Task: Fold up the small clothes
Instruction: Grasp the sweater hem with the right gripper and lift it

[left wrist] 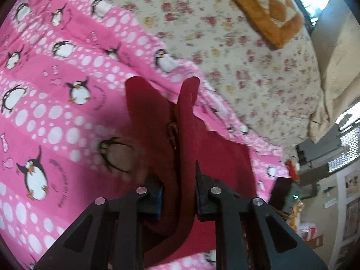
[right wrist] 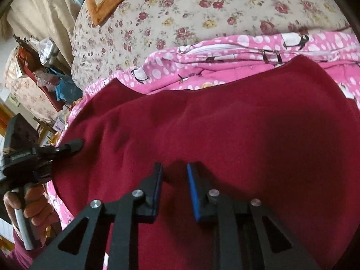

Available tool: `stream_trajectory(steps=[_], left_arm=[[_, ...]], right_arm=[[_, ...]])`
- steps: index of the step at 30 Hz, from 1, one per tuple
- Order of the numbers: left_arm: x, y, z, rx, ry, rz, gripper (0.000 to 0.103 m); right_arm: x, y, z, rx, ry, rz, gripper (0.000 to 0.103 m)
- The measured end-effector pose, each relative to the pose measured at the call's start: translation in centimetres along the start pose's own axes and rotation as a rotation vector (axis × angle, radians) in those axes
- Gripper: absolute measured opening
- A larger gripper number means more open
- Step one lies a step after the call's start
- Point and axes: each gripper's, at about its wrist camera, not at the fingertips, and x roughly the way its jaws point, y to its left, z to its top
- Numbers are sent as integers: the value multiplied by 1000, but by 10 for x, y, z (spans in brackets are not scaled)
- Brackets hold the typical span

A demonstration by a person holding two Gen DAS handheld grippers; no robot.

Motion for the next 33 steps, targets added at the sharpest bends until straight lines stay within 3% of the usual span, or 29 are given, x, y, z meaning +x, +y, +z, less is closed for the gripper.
stream_trajectory(steps=[8, 11, 13, 16, 20, 22, 27, 33], left_arm=[[7, -47, -1, -24, 46, -119, 0], [16, -65, -2, -9, 59, -106, 0], [23, -78, -3, 6, 71, -105, 0], [36, -96, -9, 35, 92, -99, 0], [57, -120, -22, 85, 123, -77, 0], [70, -131, -31, 113, 138, -58, 0], [99, -149, -54, 191, 175, -17, 0], [118, -151, -67, 186, 200, -29, 6]], right_arm=[[-5, -18, 4, 109, 4, 76, 21], [-10, -23, 6, 160, 12, 106, 23], [-19, -27, 7, 189, 6, 126, 31], [-40, -37, 7, 227, -36, 158, 41], [-62, -65, 10, 339, -81, 226, 44], [-73, -83, 8, 405, -120, 240, 51], [-79, -131, -6, 620, -202, 429, 52], [-73, -143, -11, 671, -217, 517, 52]])
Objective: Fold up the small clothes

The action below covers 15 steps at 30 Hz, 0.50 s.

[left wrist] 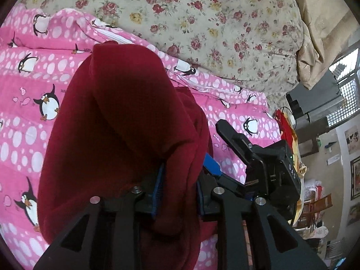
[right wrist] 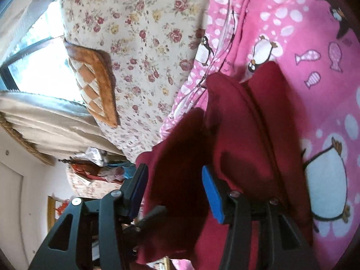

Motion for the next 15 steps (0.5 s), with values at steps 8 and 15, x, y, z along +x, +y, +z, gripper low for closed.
stream_trajectory(steps=[8, 15], left_arm=[[-12, -10, -7, -37, 9, -134, 30], [-48, -15, -20, 18, -32, -70, 32]], right_arm=[[-6, -10, 2, 58, -14, 79, 52], [-3, -8, 2, 40, -14, 69, 52]])
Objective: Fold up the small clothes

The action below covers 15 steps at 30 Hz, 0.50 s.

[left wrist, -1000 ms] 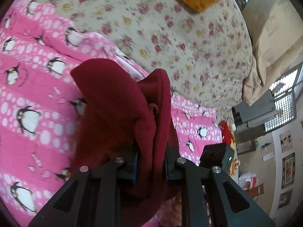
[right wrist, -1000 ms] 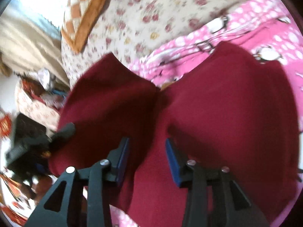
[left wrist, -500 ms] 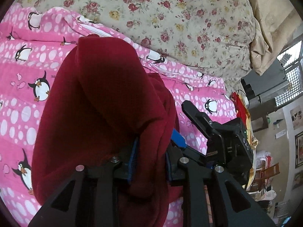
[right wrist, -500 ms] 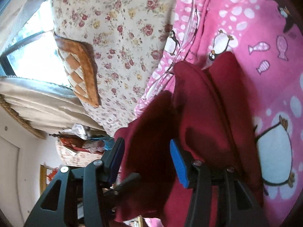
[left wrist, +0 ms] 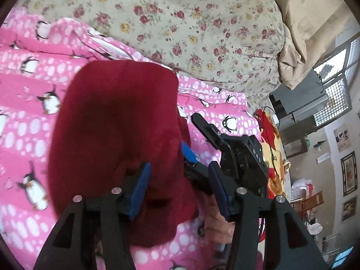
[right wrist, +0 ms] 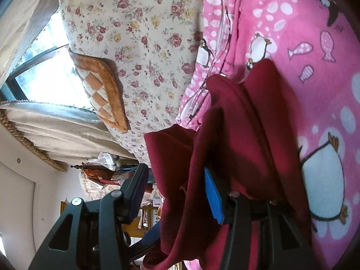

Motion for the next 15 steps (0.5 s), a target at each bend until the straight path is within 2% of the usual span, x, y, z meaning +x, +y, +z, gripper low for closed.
stream_trajectory(steps=[2, 5, 7, 8, 9, 10, 11, 15], left_arm=[[-18, 5, -7, -4, -35, 23, 32], [-55, 25, -21, -44, -144, 73, 33], [-69, 41, -32, -81, -194, 124, 33], [-71, 47, -36, -91, -197, 147, 33], [-70, 53, -41, -88, -193, 165, 33], [-68, 55, -43, -80, -186, 171, 33], [-63, 57, -45, -71, -172, 182, 33], [-42, 50, -56, -33, -146, 166, 33]], right_arm=[[-3, 0, -1, 4, -2, -12, 52], [-8, 5, -2, 12, 6, -67, 53], [-12, 10, -3, 2, 16, -127, 60], [-15, 14, -5, -11, 21, -159, 60], [-17, 17, -7, -24, 28, -184, 68], [-19, 21, -10, -40, 35, -231, 80], [-22, 24, -12, -61, 37, -266, 81], [-31, 40, -19, -156, 12, -260, 81]])
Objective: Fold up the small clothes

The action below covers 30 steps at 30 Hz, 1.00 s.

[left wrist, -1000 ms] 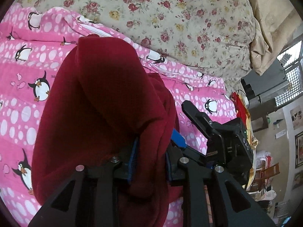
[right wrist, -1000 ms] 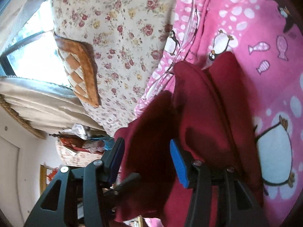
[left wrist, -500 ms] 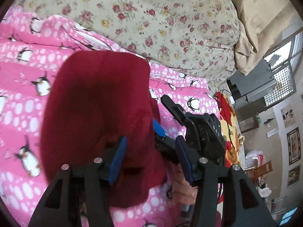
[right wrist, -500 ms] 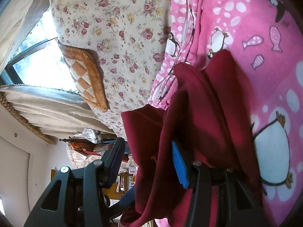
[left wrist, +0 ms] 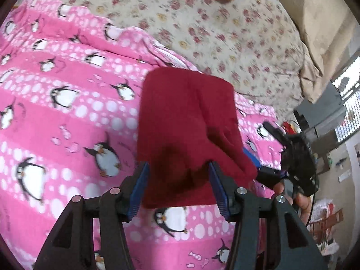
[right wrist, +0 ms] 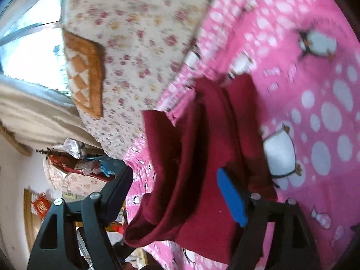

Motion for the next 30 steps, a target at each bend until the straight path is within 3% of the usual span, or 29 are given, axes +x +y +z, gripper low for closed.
stream_trajectory(steps=[7, 13, 21, 27, 29, 30], left_arm=[[17, -11, -20, 62, 45, 15, 33], [1, 0, -31, 66, 52, 20, 33], [-27, 25, -39, 60, 5, 135, 33], [-31, 41, -33, 25, -22, 136, 33], [-29, 47, -32, 7, -23, 137, 33], [-29, 53, -30, -16, -29, 143, 33]], right_arm=[[32, 37, -5, -172, 116, -115, 81], [34, 34, -8, -203, 86, -220, 81], [45, 35, -9, -237, 101, -216, 87], [70, 46, -10, -282, 97, -260, 88], [75, 52, -12, -327, 90, -291, 81], [77, 56, -13, -361, 79, -311, 65]])
